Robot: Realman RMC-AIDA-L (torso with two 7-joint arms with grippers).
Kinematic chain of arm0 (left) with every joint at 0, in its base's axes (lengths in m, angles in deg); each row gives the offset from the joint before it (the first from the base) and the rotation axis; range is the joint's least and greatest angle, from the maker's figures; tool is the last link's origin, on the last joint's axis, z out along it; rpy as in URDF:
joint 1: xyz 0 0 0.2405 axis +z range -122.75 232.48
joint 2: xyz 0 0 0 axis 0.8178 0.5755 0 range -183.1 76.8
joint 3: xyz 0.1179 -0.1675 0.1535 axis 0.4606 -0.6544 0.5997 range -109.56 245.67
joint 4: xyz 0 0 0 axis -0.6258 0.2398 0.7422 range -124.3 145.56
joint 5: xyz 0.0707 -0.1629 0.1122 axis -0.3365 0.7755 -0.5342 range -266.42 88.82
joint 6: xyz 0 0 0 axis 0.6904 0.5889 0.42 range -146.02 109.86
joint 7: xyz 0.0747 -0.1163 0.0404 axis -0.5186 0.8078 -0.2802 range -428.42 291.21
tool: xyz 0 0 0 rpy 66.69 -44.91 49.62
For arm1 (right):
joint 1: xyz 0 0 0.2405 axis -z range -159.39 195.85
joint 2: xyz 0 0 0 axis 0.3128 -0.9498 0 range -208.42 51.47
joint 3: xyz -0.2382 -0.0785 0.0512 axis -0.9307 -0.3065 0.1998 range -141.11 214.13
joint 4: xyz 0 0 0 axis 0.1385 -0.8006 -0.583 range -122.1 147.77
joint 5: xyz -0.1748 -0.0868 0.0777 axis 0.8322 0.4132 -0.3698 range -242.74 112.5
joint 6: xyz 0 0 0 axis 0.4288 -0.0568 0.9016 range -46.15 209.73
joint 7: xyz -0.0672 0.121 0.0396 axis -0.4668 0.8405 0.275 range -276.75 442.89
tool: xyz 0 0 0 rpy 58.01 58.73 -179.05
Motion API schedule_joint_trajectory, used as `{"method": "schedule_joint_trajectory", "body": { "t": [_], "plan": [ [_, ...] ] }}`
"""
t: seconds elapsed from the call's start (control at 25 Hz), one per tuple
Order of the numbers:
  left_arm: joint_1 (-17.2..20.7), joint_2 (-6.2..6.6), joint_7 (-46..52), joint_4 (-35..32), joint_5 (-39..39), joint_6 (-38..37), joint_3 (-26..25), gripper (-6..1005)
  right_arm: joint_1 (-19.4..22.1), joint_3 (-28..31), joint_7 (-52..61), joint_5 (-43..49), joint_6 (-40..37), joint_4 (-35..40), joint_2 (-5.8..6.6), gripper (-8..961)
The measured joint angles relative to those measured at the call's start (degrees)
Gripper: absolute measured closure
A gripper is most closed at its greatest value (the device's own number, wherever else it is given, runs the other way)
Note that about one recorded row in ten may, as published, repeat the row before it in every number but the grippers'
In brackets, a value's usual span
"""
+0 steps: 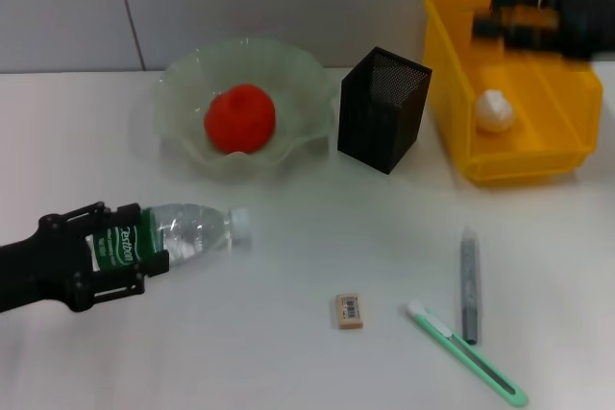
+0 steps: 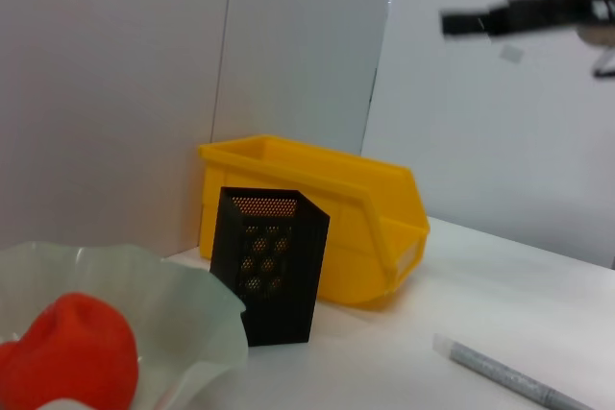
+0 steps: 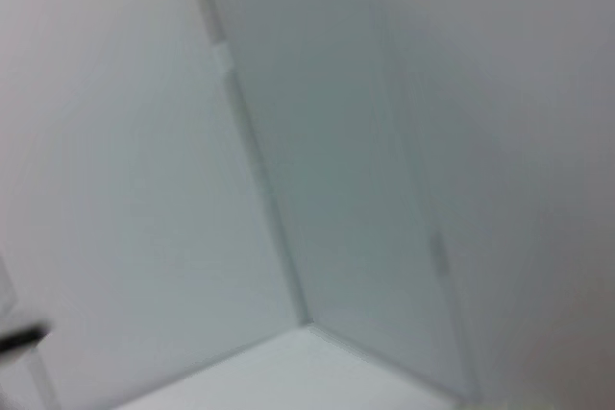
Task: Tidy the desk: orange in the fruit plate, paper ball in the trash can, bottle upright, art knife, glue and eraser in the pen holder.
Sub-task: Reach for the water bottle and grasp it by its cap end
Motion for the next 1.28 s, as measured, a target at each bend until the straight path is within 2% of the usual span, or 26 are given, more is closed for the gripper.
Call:
{"method": "schedule_joint_trajectory", "body": {
  "t": [0.16,0.24,0.28,0.32,0.4,0.52,0.72,0.76,0.88,0.92,1.0,1.04,1.12,1.2,1.24,1.28],
  "plan": [
    [-1.46,-0.31,0.75,0.01,-1.30,0.16,-0.08,316,1.91,-0.12,-8.18,4.80,-4.04,-4.94,-0.28,214],
    [-2.53,-0.51,1.38,0.05,-3.26,0.66,-0.29,318,3.03,-0.13,-13.23,8.42,-4.17,-6.82,-1.35,213],
    [-3.11,-0.65,1.70,0.12,-4.36,1.05,-0.27,318,3.97,-0.14,-17.36,11.19,-3.41,-8.21,-2.59,213],
    [-3.11,-0.65,1.70,0.12,-4.36,1.05,-0.27,319,3.97,-0.14,-17.36,11.19,-3.41,-8.21,-2.59,213],
    [-4.00,-0.94,2.30,0.12,-5.34,1.35,-0.25,320,4.85,-0.13,-21.15,13.66,-2.17,-9.40,-3.73,213],
    [-5.28,-1.16,2.99,-0.09,-5.82,1.24,-0.33,322,5.61,-0.11,-23.96,15.37,-0.56,-11.02,-4.69,214],
    [-6.30,-1.68,3.86,-1.79,-5.93,0.96,-0.02,326,6.20,-0.01,-25.39,15.68,0.62,-13.00,-4.74,214],
    [-8.30,-3.08,6.39,-6.48,-8.11,1.51,0.68,326,6.30,0.00,-25.51,15.70,0.65,-13.22,-4.67,214],
    [-11.13,-4.01,9.64,-9.72,-12.69,2.76,1.00,328,6.55,-0.10,-25.56,15.84,0.81,-14.00,-4.52,214],
    [-15.15,-4.92,13.55,-12.30,-18.84,4.03,1.03,329,6.64,-0.12,-25.57,15.85,0.92,-14.13,-4.48,214],
    [-18.16,-5.73,17.06,-14.58,-24.20,4.66,1.03,330,6.87,-0.11,-25.57,15.86,1.17,-14.26,-4.43,214],
    [-18.16,-5.73,17.06,-14.58,-24.20,4.66,1.03,331,6.87,-0.11,-25.57,15.86,1.17,-14.26,-4.43,214],
    [-20.87,-6.81,20.80,-17.34,-31.38,4.79,1.06,332,7.08,-0.12,-25.55,15.87,1.53,-14.28,-4.42,214],
    [-21.78,-7.20,21.95,-18.23,-33.70,4.79,1.09,333,7.22,-0.11,-25.39,15.87,1.86,-14.30,-4.37,214],
    [-23.29,-7.72,24.16,-19.55,-37.88,4.91,1.79,334,7.22,-0.11,-25.39,15.87,1.86,-14.30,-4.37,214],
    [-25.32,-8.00,27.77,-20.41,-42.36,6.19,5.44,335,7.24,-0.03,-25.36,15.87,1.88,-14.32,-4.35,214]
  ]
}}
